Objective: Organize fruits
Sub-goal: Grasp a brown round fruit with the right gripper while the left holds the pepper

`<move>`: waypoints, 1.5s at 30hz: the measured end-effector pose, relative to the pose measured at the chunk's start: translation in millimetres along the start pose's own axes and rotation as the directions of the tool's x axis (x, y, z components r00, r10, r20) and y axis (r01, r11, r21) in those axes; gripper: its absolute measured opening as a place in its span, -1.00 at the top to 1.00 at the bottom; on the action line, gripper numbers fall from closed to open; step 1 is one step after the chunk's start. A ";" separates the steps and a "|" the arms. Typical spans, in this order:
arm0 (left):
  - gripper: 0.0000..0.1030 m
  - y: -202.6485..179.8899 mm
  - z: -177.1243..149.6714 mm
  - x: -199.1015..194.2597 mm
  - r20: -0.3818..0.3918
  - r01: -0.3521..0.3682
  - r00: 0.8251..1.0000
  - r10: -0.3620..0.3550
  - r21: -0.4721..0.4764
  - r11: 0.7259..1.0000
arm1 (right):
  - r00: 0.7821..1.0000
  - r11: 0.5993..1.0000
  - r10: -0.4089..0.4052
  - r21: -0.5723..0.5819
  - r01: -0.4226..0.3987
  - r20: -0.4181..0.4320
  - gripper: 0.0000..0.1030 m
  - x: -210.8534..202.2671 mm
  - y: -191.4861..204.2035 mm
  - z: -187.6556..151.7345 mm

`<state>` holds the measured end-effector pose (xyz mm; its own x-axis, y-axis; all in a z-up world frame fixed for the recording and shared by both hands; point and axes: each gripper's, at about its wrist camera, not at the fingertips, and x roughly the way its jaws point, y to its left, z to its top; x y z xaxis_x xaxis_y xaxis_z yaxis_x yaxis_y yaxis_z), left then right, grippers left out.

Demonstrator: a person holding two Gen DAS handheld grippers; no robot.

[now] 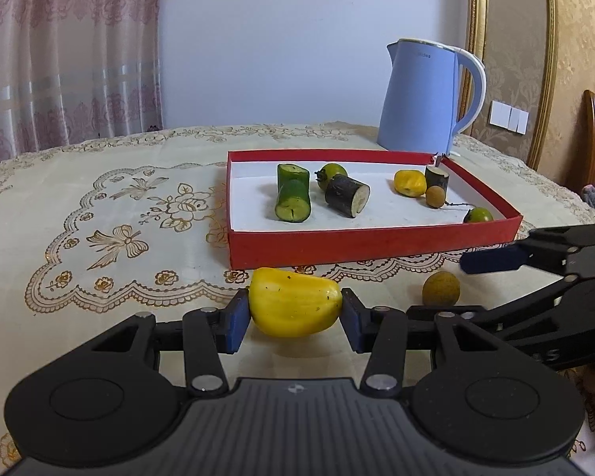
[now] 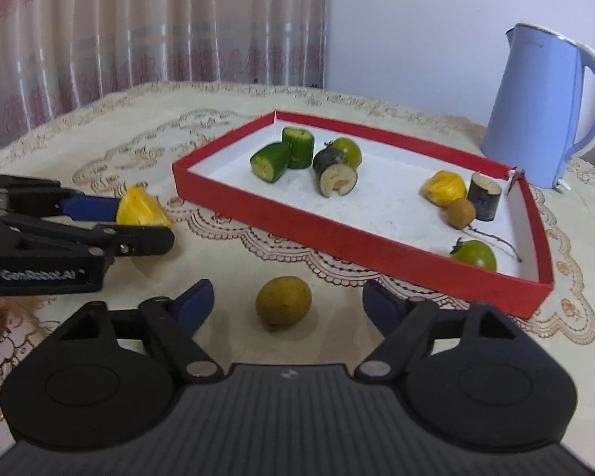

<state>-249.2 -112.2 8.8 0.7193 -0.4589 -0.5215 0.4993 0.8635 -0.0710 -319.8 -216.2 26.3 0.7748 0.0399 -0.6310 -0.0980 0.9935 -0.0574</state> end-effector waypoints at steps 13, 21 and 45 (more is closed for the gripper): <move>0.08 2.0 -0.1 1.1 -0.006 0.019 1.000 -0.019 -0.013 1.000 | 1.000 1.000 -0.004 -0.001 0.004 -0.015 0.19 3.0 1.2 -0.7; 0.08 2.9 -0.4 2.2 -0.011 0.017 1.000 -0.017 -0.016 1.000 | 1.000 1.000 0.007 -0.018 -0.007 -0.012 0.34 1.7 4.0 -1.5; 0.08 3.9 -0.6 4.3 -0.019 0.012 1.000 -0.013 -0.026 1.000 | 0.998 0.998 0.061 -0.003 -0.061 -0.026 0.04 2.0 5.7 -1.4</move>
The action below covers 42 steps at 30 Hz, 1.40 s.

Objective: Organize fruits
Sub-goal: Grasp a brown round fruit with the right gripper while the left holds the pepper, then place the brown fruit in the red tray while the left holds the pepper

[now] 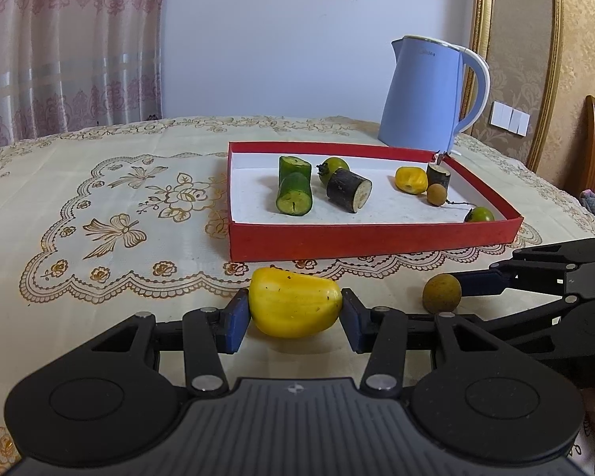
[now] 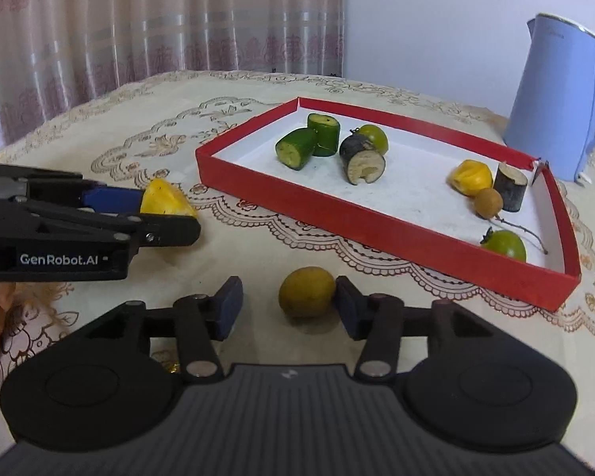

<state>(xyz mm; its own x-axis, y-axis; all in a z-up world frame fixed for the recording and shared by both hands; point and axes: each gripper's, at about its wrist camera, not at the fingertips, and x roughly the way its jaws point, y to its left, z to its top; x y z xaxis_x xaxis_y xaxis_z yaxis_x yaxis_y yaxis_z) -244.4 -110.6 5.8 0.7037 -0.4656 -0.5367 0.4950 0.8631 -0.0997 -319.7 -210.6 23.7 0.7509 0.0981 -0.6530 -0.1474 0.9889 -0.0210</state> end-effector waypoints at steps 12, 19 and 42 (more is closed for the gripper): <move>0.08 0.3 -0.2 1.6 -0.008 -0.007 1.000 0.007 0.000 1.000 | 0.998 1.000 -0.023 0.018 0.022 0.061 0.47 -15.6 -6.2 -3.1; 0.08 -0.9 0.3 2.3 -0.013 -0.017 1.000 0.017 0.003 1.000 | 0.981 0.992 -0.124 0.025 0.122 0.150 0.47 -34.0 -51.1 26.1; 0.08 -3.1 1.0 6.5 -0.033 -0.057 0.998 0.057 0.007 0.998 | 0.986 0.979 -0.165 0.127 0.162 0.015 0.46 50.2 -135.2 44.6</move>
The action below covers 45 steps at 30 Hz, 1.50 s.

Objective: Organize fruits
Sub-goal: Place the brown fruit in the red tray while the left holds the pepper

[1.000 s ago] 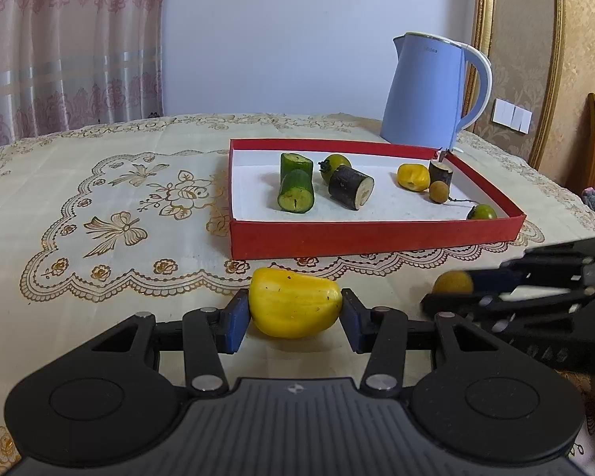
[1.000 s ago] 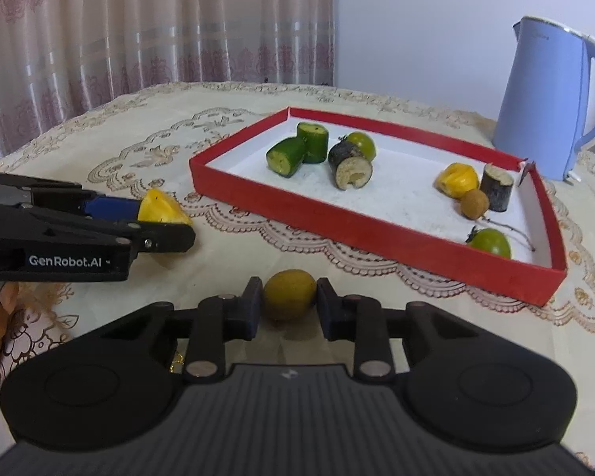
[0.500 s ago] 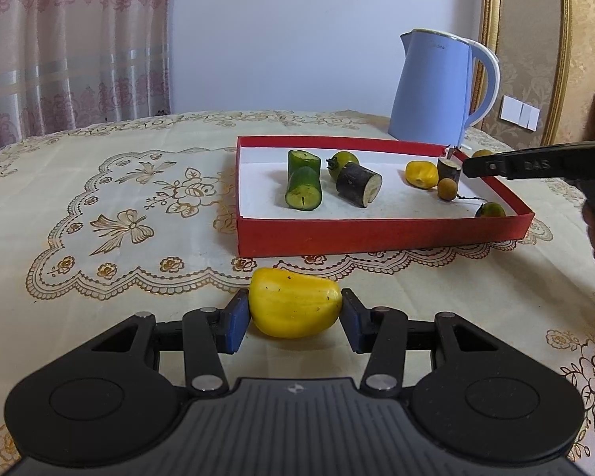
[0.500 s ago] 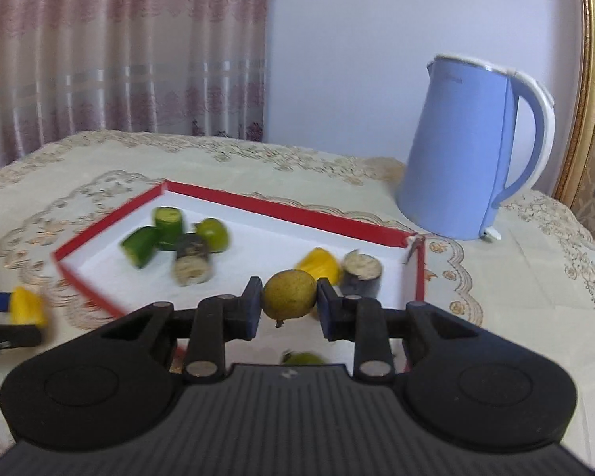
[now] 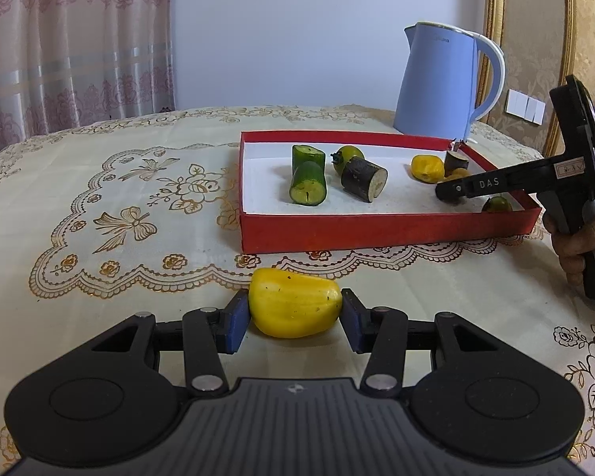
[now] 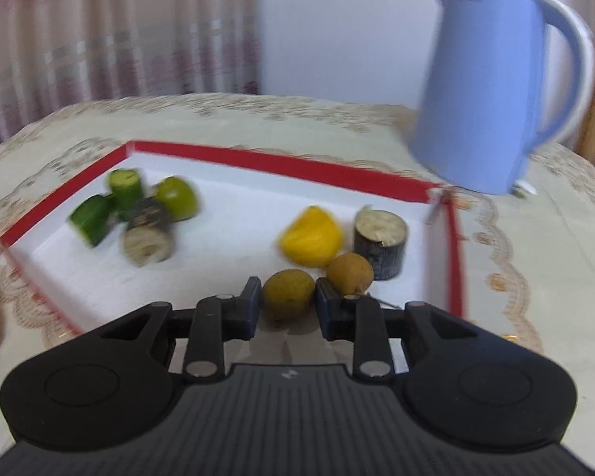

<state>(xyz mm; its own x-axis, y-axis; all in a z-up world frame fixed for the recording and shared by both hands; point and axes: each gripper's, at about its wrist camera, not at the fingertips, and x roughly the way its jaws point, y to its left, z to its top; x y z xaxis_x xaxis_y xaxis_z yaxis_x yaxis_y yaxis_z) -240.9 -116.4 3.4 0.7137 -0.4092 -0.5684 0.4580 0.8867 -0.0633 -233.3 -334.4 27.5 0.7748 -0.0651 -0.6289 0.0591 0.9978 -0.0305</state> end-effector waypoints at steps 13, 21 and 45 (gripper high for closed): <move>0.08 -7.2 0.1 1.7 -0.007 -0.025 1.000 0.025 0.039 0.999 | 0.998 0.999 0.043 0.013 -0.043 0.043 0.46 -1.3 -0.6 -4.3; 0.08 -19.9 7.8 2.8 -0.015 -0.046 0.999 0.047 0.056 0.997 | 0.998 0.999 0.039 0.010 -0.039 0.053 0.45 -1.0 0.1 -5.8; 0.08 -77.7 74.5 23.6 0.059 -0.066 0.997 0.057 0.164 0.984 | 0.997 0.997 0.058 0.038 -0.060 0.054 0.45 -0.8 -4.6 -5.8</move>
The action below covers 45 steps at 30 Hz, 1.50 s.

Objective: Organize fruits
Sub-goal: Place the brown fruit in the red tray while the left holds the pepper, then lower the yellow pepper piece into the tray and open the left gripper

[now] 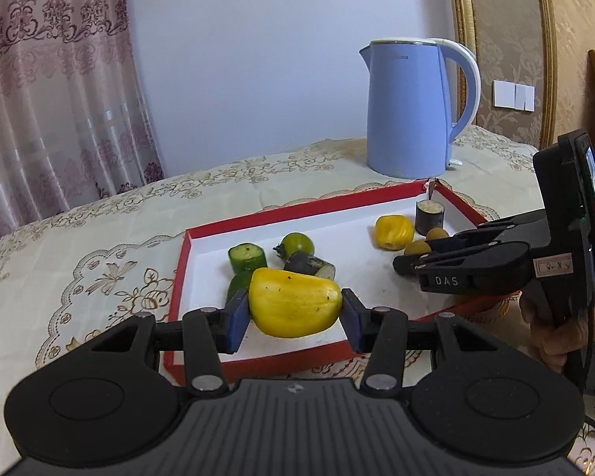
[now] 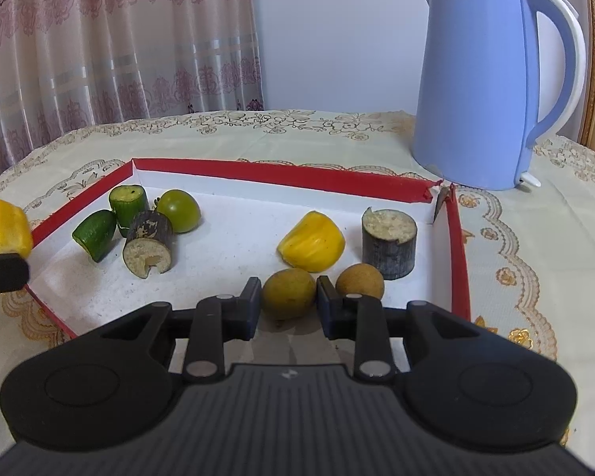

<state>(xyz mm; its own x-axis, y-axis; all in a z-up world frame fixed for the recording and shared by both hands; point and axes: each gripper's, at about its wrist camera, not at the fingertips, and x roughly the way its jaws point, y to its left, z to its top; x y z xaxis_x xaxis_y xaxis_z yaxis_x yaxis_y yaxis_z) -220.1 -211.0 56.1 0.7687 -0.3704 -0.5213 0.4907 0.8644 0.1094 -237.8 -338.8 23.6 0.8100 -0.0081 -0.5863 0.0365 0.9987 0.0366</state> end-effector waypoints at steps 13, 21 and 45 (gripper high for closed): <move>0.08 -3.0 0.3 4.1 -0.003 0.004 1.000 -0.004 0.004 1.000 | 1.000 1.000 0.012 0.012 -0.012 -0.001 0.41 0.1 -1.0 0.0; 0.08 -0.8 -0.4 5.0 -0.002 0.017 1.000 -0.017 -0.003 1.000 | 1.000 1.000 0.020 0.001 -0.020 -0.003 0.31 0.6 0.8 0.0; 0.08 2.8 6.6 8.7 0.014 0.037 0.999 -0.036 -0.022 0.999 | 0.946 0.996 -0.076 -0.029 0.090 0.314 -0.98 -76.1 4.9 -10.6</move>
<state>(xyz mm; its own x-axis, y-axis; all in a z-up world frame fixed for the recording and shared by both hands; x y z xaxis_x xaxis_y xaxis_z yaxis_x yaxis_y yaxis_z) -209.4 -214.1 57.5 0.7559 -0.4064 -0.5132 0.5097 0.8574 0.0718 -305.5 -332.8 59.8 0.9476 -0.0998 -0.3036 0.0919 0.9950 -0.0401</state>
